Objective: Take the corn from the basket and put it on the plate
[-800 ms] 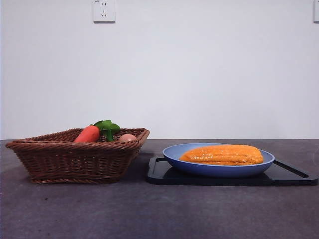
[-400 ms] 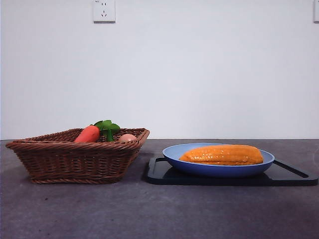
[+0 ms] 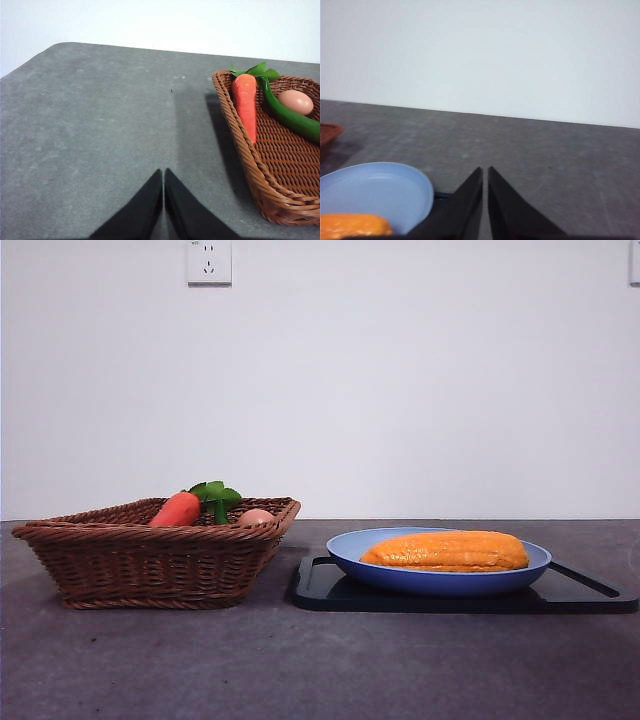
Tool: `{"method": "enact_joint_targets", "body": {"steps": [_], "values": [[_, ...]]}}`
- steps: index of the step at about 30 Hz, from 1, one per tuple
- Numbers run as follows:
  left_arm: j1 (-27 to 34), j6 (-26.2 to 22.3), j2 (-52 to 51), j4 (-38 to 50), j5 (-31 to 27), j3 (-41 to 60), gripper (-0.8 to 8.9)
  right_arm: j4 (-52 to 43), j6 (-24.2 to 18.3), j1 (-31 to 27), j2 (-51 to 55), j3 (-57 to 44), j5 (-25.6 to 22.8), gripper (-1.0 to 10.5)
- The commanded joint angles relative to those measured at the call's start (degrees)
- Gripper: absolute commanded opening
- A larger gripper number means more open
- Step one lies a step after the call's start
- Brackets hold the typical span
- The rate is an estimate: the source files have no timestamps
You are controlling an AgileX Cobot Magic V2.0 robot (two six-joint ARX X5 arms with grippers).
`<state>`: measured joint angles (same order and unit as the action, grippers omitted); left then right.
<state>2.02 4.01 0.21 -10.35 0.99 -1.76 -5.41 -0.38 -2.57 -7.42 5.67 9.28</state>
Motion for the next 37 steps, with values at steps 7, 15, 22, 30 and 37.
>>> {"method": "enact_joint_targets", "body": {"steps": [7, 15, 22, 30, 37], "values": [[0.11, 0.13, -0.04, -0.35, -0.02, 1.55, 0.08, 1.29, 3.21, 0.63, 4.9, -5.14, -1.92, 0.0], [0.11, 0.13, -0.04, -0.35, -0.02, 1.55, 0.08, 10.1, 3.13, 0.87, 7.21, -5.14, -1.97, 0.0], [0.11, 0.13, -0.04, -0.35, -0.02, 1.55, 0.08, 14.95, 3.19, 0.87, 7.21, -5.14, -1.92, 0.0], [0.11, 0.13, -0.04, -0.35, -0.02, 1.55, 0.08, 14.45, 3.15, 0.87, 7.21, -5.14, -1.88, 0.0], [0.11, 0.13, -0.04, -0.35, -0.02, 1.55, 0.08, 14.45, 3.15, 0.87, 7.21, -5.14, -1.9, 0.0]]}}
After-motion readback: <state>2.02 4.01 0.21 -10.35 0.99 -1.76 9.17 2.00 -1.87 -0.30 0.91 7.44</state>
